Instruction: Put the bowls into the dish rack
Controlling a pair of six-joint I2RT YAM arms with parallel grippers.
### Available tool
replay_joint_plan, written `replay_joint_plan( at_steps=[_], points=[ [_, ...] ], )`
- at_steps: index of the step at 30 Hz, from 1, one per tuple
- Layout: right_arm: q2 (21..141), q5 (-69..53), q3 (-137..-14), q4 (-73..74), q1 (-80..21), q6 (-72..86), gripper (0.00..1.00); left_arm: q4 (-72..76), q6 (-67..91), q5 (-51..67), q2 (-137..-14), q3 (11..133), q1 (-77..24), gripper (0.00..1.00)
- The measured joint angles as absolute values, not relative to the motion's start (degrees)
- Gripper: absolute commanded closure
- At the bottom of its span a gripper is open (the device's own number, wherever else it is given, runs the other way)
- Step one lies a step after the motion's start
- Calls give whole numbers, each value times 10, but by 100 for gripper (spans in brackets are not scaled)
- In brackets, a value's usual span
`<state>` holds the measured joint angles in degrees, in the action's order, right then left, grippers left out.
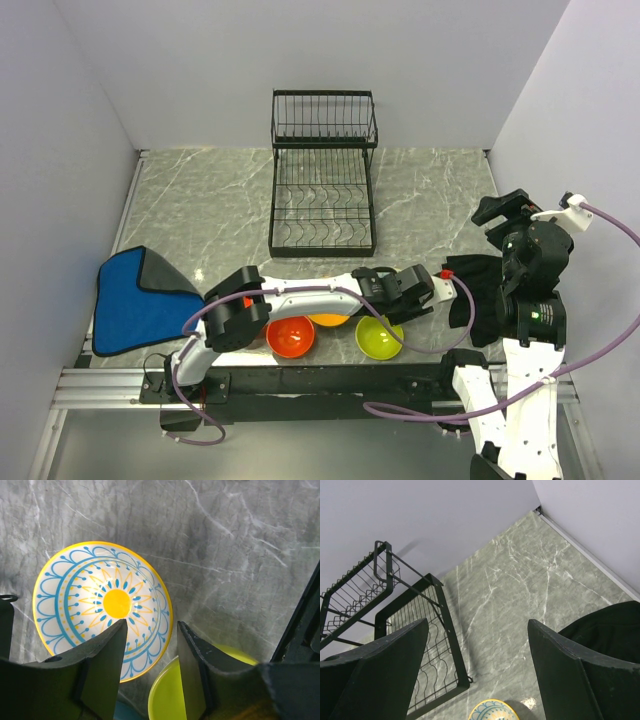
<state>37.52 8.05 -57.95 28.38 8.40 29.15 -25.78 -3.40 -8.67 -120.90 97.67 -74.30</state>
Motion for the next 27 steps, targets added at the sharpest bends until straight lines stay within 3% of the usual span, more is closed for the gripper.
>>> replay_joint_plan(
  at_steps=[12,15,22,27],
  points=[
    [375,81,-576,284,84,292,12,-257,-34,-83,-1226,977,-743,56],
    [375,81,-576,284,84,292,12,-256,-34,-83,-1229,977,-743,61],
    [375,81,-576,284,84,294,13,-253,-39,-76,-1237,978,-743,84],
    [376,81,-576,284,85,293,13,-261,-50,-73,-1237,997,-738,92]
  ],
)
